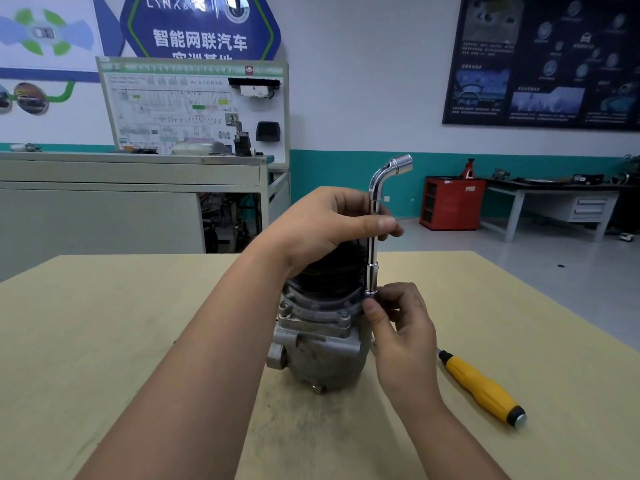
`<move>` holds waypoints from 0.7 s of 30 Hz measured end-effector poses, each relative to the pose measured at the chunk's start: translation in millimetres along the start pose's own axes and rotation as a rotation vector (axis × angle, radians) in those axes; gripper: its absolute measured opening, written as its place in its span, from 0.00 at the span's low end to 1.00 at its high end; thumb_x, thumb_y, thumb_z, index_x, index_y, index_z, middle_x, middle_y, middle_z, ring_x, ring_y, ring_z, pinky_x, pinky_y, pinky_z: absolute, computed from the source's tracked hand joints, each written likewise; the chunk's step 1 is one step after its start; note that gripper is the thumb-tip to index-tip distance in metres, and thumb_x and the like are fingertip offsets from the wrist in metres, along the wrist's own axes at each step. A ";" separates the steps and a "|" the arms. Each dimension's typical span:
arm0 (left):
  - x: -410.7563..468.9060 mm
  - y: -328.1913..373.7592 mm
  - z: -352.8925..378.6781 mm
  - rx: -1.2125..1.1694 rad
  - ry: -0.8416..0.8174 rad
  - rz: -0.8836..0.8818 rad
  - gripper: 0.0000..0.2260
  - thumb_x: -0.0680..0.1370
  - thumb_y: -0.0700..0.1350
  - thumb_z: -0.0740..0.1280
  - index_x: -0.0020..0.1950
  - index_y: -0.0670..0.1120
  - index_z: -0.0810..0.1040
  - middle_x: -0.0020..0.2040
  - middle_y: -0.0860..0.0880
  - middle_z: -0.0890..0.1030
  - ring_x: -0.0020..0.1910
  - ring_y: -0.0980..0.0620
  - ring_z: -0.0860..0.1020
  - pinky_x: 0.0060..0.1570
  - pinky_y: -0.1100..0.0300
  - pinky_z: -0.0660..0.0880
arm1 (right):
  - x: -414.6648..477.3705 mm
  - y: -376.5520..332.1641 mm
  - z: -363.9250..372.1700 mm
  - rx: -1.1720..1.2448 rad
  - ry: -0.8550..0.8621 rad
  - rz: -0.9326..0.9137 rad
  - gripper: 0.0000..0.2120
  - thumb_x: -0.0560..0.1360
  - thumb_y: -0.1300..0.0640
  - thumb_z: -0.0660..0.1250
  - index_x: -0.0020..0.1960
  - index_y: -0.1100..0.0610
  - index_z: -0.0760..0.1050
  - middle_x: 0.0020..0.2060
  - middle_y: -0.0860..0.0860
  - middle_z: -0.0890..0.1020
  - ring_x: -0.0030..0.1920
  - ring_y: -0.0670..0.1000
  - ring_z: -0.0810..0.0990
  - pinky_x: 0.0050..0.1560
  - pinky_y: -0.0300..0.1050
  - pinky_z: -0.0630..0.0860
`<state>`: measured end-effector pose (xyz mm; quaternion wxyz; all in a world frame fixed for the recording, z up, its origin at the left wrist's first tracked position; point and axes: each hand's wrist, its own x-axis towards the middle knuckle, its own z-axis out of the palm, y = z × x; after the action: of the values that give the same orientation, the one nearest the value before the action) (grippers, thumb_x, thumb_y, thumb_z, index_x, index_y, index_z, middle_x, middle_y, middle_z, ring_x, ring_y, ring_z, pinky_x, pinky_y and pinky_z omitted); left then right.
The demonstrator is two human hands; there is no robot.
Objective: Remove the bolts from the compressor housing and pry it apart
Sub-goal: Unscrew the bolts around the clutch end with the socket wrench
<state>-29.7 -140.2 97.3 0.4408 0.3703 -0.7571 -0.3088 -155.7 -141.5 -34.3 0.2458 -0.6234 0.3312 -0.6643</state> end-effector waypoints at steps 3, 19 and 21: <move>-0.3 -0.8 -0.8 -0.023 -0.007 0.035 0.07 0.76 0.41 0.67 0.44 0.50 0.83 0.45 0.53 0.85 0.46 0.58 0.80 0.56 0.57 0.76 | 0.2 -1.2 -0.3 -0.004 -0.010 -0.011 0.11 0.75 0.67 0.65 0.42 0.52 0.72 0.41 0.47 0.75 0.43 0.42 0.75 0.43 0.29 0.71; 0.7 -3.1 -0.2 -0.149 -0.067 0.059 0.08 0.78 0.34 0.63 0.44 0.45 0.78 0.38 0.52 0.85 0.42 0.57 0.82 0.48 0.65 0.78 | -0.4 1.5 0.0 -0.013 -0.029 -0.020 0.07 0.77 0.60 0.60 0.51 0.55 0.76 0.45 0.48 0.75 0.47 0.38 0.74 0.46 0.26 0.68; 0.6 -3.0 -0.4 -0.157 -0.067 0.056 0.08 0.77 0.35 0.64 0.44 0.46 0.78 0.38 0.52 0.85 0.42 0.57 0.82 0.47 0.66 0.77 | -1.2 0.4 0.0 0.020 -0.025 -0.007 0.11 0.76 0.56 0.59 0.51 0.57 0.78 0.44 0.48 0.75 0.47 0.40 0.74 0.46 0.26 0.68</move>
<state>-28.7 -142.4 95.4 0.4511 0.3029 -0.7550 -0.3670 -155.6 -140.9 -35.4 0.2537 -0.6302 0.3194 -0.6607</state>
